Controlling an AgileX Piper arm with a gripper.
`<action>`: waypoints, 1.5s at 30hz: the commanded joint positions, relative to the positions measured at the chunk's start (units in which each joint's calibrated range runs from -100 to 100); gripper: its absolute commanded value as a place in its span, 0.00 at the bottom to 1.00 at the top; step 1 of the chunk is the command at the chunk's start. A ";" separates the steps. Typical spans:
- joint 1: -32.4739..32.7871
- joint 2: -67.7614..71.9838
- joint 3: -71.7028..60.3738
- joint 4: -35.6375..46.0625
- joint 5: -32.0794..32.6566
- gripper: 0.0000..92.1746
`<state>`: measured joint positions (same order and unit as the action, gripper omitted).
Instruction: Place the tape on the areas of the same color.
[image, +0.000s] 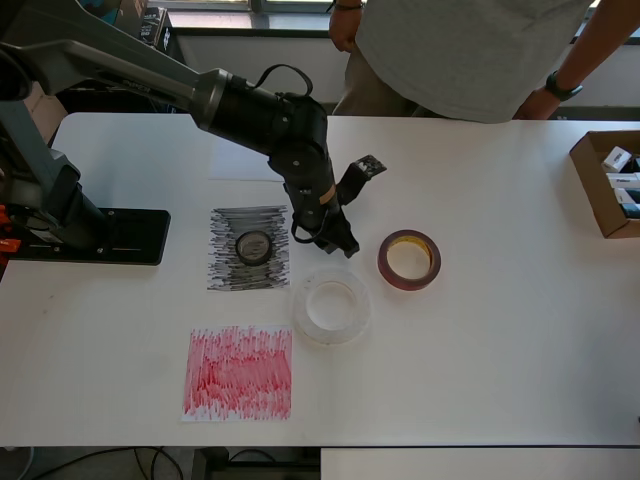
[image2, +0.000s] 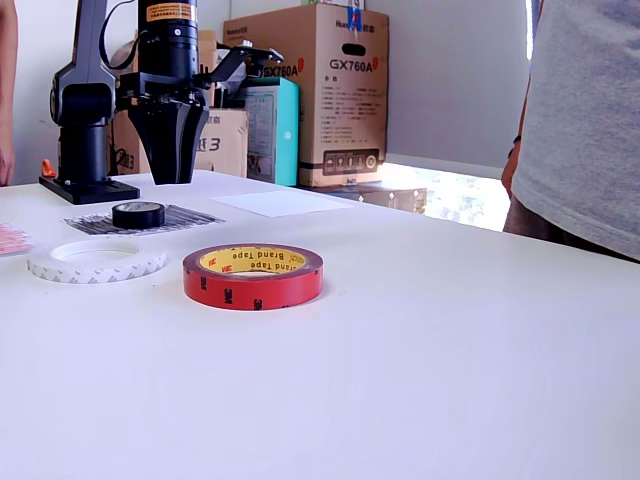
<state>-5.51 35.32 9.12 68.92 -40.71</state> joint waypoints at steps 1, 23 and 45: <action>-0.32 5.28 -11.34 4.95 1.26 0.37; -1.58 15.47 -28.15 10.89 2.00 0.37; 0.15 20.80 -29.24 10.30 2.82 0.37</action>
<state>-6.21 55.70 -18.97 79.26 -38.37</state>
